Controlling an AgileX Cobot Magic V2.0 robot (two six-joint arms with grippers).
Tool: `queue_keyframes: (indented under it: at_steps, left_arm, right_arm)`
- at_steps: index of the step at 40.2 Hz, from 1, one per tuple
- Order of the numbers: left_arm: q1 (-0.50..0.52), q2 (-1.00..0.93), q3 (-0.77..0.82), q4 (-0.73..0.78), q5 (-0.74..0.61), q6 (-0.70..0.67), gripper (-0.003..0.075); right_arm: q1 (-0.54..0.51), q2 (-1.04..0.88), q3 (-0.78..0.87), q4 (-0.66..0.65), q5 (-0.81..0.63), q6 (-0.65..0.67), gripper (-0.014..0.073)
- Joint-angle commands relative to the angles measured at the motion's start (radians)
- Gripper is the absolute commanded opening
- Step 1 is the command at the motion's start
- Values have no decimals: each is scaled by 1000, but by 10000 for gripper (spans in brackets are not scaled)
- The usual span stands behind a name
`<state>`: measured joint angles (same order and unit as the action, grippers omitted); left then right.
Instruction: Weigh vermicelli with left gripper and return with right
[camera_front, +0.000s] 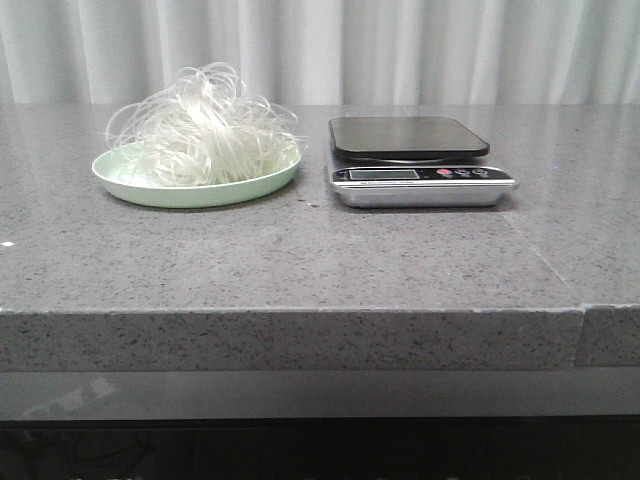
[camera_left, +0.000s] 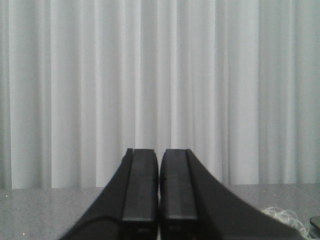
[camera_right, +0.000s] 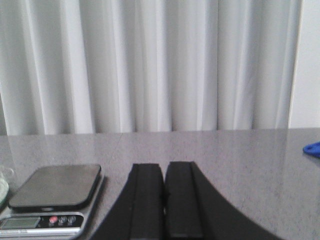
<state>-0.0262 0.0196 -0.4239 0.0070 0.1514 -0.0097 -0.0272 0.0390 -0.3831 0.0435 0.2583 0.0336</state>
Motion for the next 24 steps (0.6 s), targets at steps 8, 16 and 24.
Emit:
queue_keyframes:
  at_steps: [8, 16, 24]
  left_arm:
    - [1, 236, -334, 2, 197, -5, 154]
    - [1, 386, -449, 2, 299, -5, 154]
    - [1, 460, -449, 2, 346, -5, 154]
  right_arm:
    - [-6, 219, -308, 1, 147, 1, 158]
    - [-6, 383, -454, 1, 317, 1, 158]
    - [-6, 495, -467, 1, 332, 1, 158]
